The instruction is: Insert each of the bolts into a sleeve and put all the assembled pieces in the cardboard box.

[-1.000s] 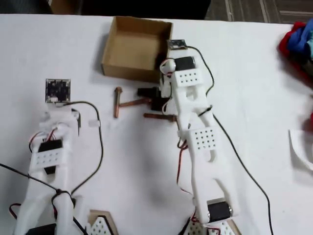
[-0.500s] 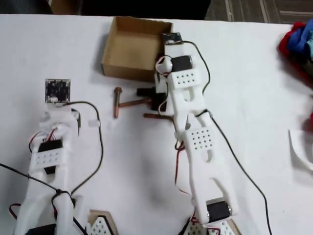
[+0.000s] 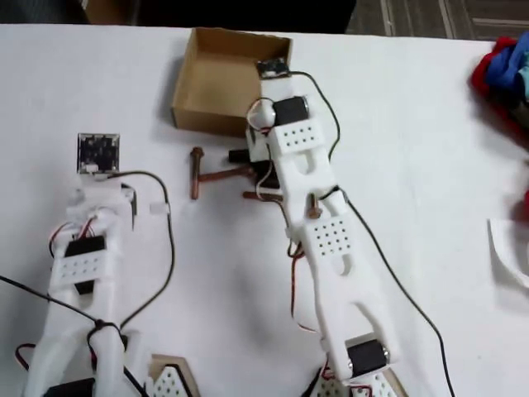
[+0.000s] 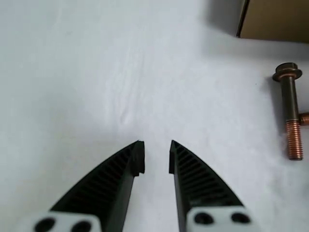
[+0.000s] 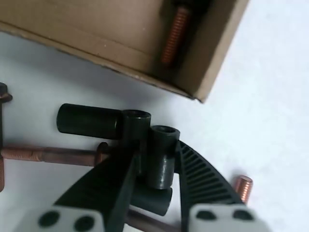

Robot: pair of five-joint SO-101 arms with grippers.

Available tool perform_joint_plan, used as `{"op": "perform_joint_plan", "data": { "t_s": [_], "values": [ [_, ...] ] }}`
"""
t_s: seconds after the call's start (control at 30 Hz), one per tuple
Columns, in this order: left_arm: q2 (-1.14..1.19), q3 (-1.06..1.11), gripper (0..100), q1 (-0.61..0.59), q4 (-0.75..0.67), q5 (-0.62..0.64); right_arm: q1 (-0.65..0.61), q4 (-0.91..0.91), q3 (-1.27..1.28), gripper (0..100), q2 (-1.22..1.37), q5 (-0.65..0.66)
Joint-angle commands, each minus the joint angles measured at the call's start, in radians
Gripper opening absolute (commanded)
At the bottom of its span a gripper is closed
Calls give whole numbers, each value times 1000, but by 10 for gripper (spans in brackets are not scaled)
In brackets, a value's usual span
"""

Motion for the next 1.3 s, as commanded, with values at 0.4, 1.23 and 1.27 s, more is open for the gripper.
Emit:
{"op": "perform_joint_plan", "data": {
  "t_s": [0.4, 1.23, 1.27],
  "values": [
    [-14, -16, 106, -2, -21, -3, 30, 19, 127, 91, -35, -2],
    [-12, -16, 106, -2, -21, -2, 165, -1, 114, 20, 7, 0],
    [-12, -16, 106, -2, -21, -2, 170, 8, 106, 22, -1, 0]
  ]
}}
